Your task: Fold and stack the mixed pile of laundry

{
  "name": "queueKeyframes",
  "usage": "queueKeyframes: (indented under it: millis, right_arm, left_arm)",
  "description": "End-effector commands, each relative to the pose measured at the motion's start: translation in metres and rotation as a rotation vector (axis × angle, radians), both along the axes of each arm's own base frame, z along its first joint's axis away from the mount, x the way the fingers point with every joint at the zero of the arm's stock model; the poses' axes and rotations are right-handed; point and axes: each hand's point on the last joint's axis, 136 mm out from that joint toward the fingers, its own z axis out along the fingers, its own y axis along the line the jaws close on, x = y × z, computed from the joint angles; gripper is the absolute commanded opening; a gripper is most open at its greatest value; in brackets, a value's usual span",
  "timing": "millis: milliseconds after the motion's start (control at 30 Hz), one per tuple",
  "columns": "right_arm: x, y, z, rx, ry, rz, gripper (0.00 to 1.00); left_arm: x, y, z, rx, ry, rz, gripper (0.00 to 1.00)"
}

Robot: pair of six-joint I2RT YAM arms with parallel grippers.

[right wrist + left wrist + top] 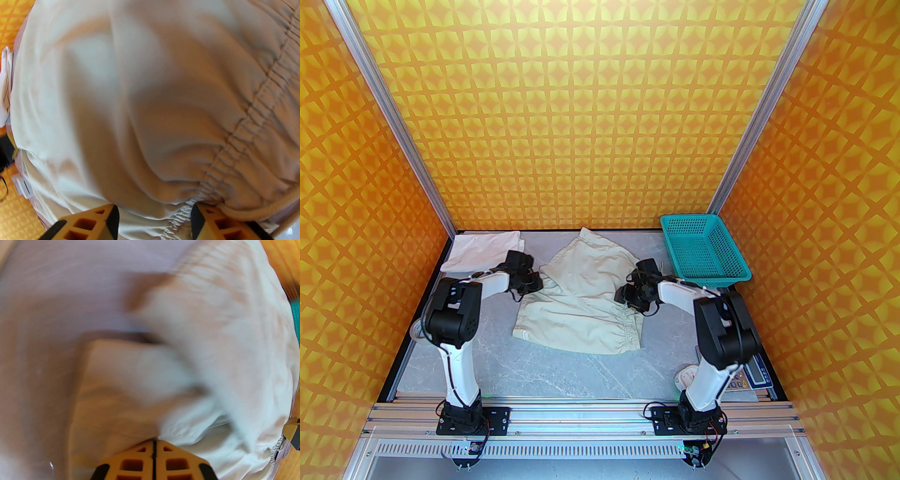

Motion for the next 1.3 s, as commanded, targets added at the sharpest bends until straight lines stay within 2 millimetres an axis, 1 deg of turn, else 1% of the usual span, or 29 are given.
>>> queueKeyframes:
  millis: [0, 33, 133, 200, 233, 267, 333, 400, 433, 500, 567, 600, 700, 767, 833, 867, 933, 1000, 1067, 1167, 1233, 1267]
  right_arm:
    - [0.014, -0.019, 0.002, -0.057, -0.02, -0.03, 0.56]
    - [0.015, -0.019, 0.01, -0.051, -0.037, -0.026, 0.56]
    - [0.015, -0.024, 0.047, -0.04, -0.109, -0.033, 0.6]
    - [0.016, -0.037, 0.064, -0.023, -0.145, -0.071, 0.62]
    - [0.018, -0.046, 0.067, -0.024, -0.155, -0.091, 0.62]
    - [0.022, -0.055, 0.068, -0.025, -0.161, -0.113, 0.64]
    - [0.032, -0.068, 0.064, -0.007, -0.155, -0.159, 0.66]
    - [0.045, -0.073, 0.057, 0.023, -0.152, -0.199, 0.66]
    - [0.05, -0.074, 0.054, 0.021, -0.154, -0.211, 0.66]
    - [0.058, -0.076, 0.042, 0.022, -0.137, -0.242, 0.66]
    - [0.063, -0.076, 0.031, 0.026, -0.123, -0.259, 0.66]
    - [0.065, -0.075, 0.027, 0.03, -0.122, -0.261, 0.65]
    - [0.073, -0.078, 0.018, 0.016, -0.112, -0.27, 0.65]
    - [0.08, -0.079, 0.016, 0.011, -0.121, -0.272, 0.65]
    - [0.087, -0.082, 0.013, -0.008, -0.121, -0.28, 0.64]
    - [0.092, -0.083, 0.014, -0.01, -0.126, -0.281, 0.63]
    - [0.099, -0.084, 0.015, -0.015, -0.135, -0.286, 0.61]
    - [0.106, -0.086, 0.017, -0.026, -0.147, -0.288, 0.59]
    - [0.115, -0.086, 0.019, -0.023, -0.166, -0.288, 0.59]
    - [0.132, -0.081, 0.02, 0.021, -0.19, -0.284, 0.56]
    - [0.141, -0.077, 0.017, 0.053, -0.188, -0.282, 0.51]
    - [0.146, -0.074, 0.017, 0.074, -0.194, -0.277, 0.46]
  left_arm:
    - [-0.006, 0.032, 0.017, 0.058, -0.035, 0.105, 0.08]
    - [-0.008, 0.033, 0.026, 0.063, -0.049, 0.1, 0.1]
    - [-0.014, 0.031, 0.062, 0.069, -0.108, 0.077, 0.16]
    - [-0.02, 0.02, 0.084, 0.076, -0.146, 0.031, 0.21]
    - [-0.022, 0.011, 0.092, 0.081, -0.162, -0.003, 0.23]
    - [-0.026, -0.005, 0.101, 0.088, -0.187, -0.057, 0.24]
    - [-0.037, -0.048, 0.115, 0.086, -0.236, -0.191, 0.26]
    - [-0.054, -0.103, 0.12, 0.07, -0.269, -0.363, 0.29]
    - [-0.064, -0.126, 0.12, 0.069, -0.281, -0.439, 0.3]
    - [-0.084, -0.173, 0.113, 0.077, -0.316, -0.594, 0.37]
    - [-0.101, -0.208, 0.101, 0.067, -0.331, -0.702, 0.43]
    - [-0.115, -0.229, 0.095, 0.052, -0.339, -0.763, 0.43]
    - [-0.133, -0.262, 0.073, 0.026, -0.325, -0.859, 0.44]
    - [-0.141, -0.273, 0.056, 0.043, -0.281, -0.899, 0.42]
    - [-0.147, -0.274, 0.036, 0.061, -0.217, -0.91, 0.38]
    - [-0.15, -0.272, 0.028, 0.064, -0.192, -0.904, 0.37]
    - [-0.159, -0.265, 0.015, 0.073, -0.153, -0.903, 0.36]
    - [-0.172, -0.255, 0.003, 0.087, -0.104, -0.905, 0.36]
    - [-0.182, -0.246, -0.007, 0.1, -0.07, -0.911, 0.36]
    - [-0.196, -0.236, -0.016, 0.096, -0.044, -0.92, 0.36]
    - [-0.201, -0.231, -0.019, 0.096, -0.031, -0.922, 0.36]
    - [-0.203, -0.229, -0.02, 0.098, -0.028, -0.924, 0.36]
